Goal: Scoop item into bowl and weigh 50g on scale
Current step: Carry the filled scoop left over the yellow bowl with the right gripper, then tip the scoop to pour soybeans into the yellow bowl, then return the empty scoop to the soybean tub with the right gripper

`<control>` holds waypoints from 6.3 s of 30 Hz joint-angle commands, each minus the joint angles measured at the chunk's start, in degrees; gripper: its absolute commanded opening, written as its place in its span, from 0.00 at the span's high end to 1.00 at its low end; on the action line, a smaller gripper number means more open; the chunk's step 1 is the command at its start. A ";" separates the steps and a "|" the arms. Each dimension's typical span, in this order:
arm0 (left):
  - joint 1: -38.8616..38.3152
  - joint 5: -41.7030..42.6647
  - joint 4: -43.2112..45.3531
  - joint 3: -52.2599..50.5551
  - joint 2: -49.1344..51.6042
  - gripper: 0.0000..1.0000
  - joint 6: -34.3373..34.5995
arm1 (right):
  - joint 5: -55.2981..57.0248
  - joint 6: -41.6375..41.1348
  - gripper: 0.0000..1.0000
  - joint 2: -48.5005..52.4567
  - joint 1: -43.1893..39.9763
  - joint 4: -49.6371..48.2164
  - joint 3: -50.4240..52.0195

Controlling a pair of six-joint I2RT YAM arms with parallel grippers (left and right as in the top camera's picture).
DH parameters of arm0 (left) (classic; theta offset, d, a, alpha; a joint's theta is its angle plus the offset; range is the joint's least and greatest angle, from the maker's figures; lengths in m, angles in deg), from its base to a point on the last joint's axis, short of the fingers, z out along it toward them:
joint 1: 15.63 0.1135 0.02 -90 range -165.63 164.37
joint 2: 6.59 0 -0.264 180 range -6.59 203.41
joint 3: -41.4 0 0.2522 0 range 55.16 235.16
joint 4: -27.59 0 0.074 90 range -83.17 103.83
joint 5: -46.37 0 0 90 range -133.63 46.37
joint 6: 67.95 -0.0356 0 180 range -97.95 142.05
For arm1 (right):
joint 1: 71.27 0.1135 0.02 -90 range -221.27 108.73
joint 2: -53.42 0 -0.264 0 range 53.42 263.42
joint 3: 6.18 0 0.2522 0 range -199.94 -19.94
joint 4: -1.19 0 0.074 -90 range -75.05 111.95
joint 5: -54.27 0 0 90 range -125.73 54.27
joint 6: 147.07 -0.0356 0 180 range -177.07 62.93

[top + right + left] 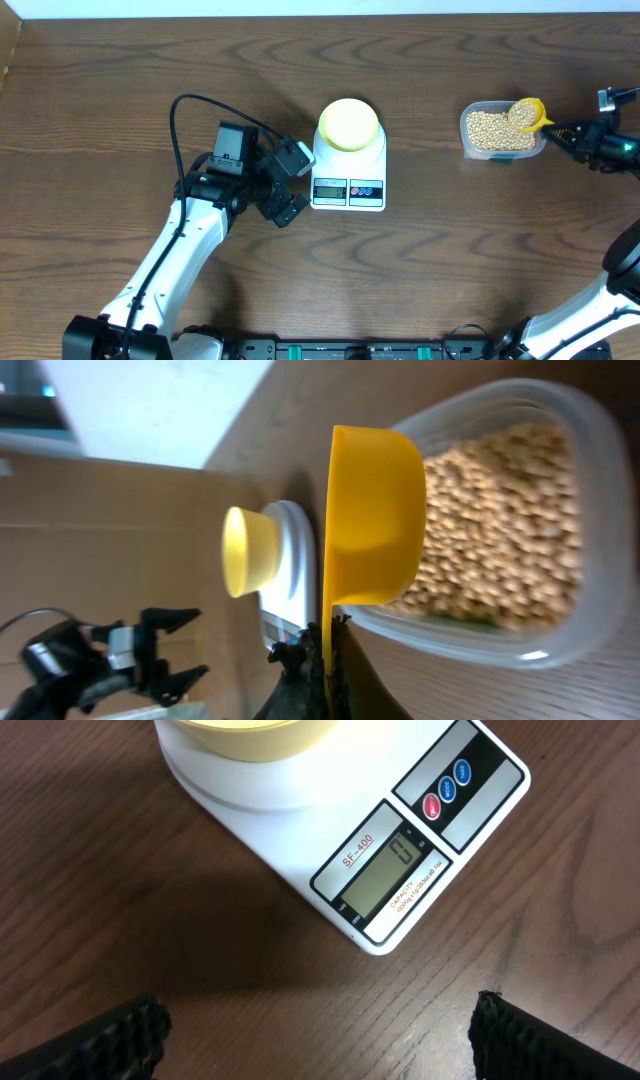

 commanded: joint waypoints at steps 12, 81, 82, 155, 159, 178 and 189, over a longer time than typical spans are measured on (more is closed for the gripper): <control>0.28 0.90 0.02 0.04 -0.79 0.02 -0.79 | -13.86 1.40 0.99 0.04 7.13 2.25 0.26; 0.28 0.90 0.02 0.04 -0.79 0.02 -0.79 | 39.15 -17.77 0.99 0.04 54.90 -6.88 -18.84; 0.28 0.90 0.02 0.04 -0.79 0.02 -0.79 | 40.06 -17.16 0.99 0.04 55.28 -6.86 -18.84; 0.28 0.90 0.02 0.04 -0.76 0.02 -0.79 | 77.70 -15.98 0.99 0.44 33.75 26.14 -30.56; 0.28 0.90 0.02 0.04 -0.76 0.02 -0.79 | 82.27 -15.93 0.99 0.48 35.08 24.87 -28.52; 0.31 0.90 0.02 0.04 -0.76 0.02 -0.79 | 84.37 -17.49 0.99 0.57 35.60 13.73 -20.61; 0.28 0.90 0.02 0.04 -0.76 0.02 -0.79 | 84.37 -17.46 0.99 0.61 34.71 10.99 -17.97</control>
